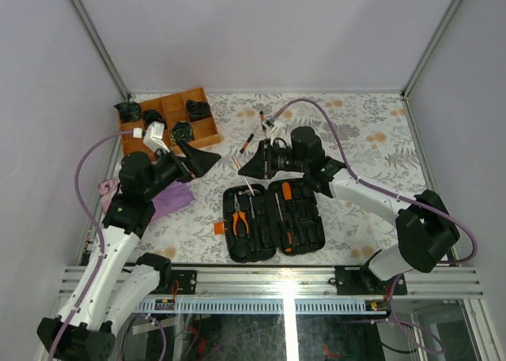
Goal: Sort the tools into containers
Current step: Pick up the utility knife at the center of the board.
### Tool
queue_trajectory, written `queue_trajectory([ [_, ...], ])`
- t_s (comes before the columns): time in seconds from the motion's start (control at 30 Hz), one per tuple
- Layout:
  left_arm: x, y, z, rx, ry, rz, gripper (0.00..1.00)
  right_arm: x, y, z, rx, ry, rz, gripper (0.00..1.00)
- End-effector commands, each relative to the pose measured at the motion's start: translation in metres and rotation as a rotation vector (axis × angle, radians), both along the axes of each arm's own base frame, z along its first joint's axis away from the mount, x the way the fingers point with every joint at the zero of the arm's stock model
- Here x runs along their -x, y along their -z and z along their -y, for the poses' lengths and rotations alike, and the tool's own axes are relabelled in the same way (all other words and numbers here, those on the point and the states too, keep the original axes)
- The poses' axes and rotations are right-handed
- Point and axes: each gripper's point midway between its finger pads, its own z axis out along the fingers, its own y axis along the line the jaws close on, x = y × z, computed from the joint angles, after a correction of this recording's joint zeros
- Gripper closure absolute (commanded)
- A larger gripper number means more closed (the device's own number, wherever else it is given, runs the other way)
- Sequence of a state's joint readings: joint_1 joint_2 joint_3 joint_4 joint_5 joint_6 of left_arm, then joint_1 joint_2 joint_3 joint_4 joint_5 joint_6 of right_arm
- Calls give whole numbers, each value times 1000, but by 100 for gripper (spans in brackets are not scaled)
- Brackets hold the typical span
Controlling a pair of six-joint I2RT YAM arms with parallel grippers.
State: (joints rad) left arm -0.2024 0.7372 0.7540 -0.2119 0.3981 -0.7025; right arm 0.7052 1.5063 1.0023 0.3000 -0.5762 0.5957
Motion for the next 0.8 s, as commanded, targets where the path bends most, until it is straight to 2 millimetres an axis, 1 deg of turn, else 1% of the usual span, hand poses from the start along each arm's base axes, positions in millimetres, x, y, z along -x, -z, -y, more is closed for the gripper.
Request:
queue_trajectory([
  [0.0, 3, -40, 37, 114, 112, 160, 12, 21, -68, -5, -264, -90, 1, 100],
  [0.07, 5, -40, 49, 126, 133, 163, 12, 27, -82, -5, -322, -114, -3, 100],
  [0.13, 2, -37, 54, 132, 132, 150, 14, 32, -91, -5, -366, -143, -13, 100],
  [0.23, -1, -37, 58, 160, 123, 137, 23, 40, -102, -5, -414, -185, -19, 100],
  [0.3, -2, -40, 59, 179, 115, 136, 29, 42, -105, -4, -432, -193, -20, 100],
  [0.43, -2, -44, 60, 196, 114, 137, 36, 45, -108, -3, -444, -206, -25, 100],
  [0.53, -1, -49, 61, 214, 121, 144, 44, 47, -110, -4, -454, -222, -31, 100],
  [0.77, 5, -54, 73, 249, 191, 149, 56, 45, -110, -7, -460, -232, -52, 100],
])
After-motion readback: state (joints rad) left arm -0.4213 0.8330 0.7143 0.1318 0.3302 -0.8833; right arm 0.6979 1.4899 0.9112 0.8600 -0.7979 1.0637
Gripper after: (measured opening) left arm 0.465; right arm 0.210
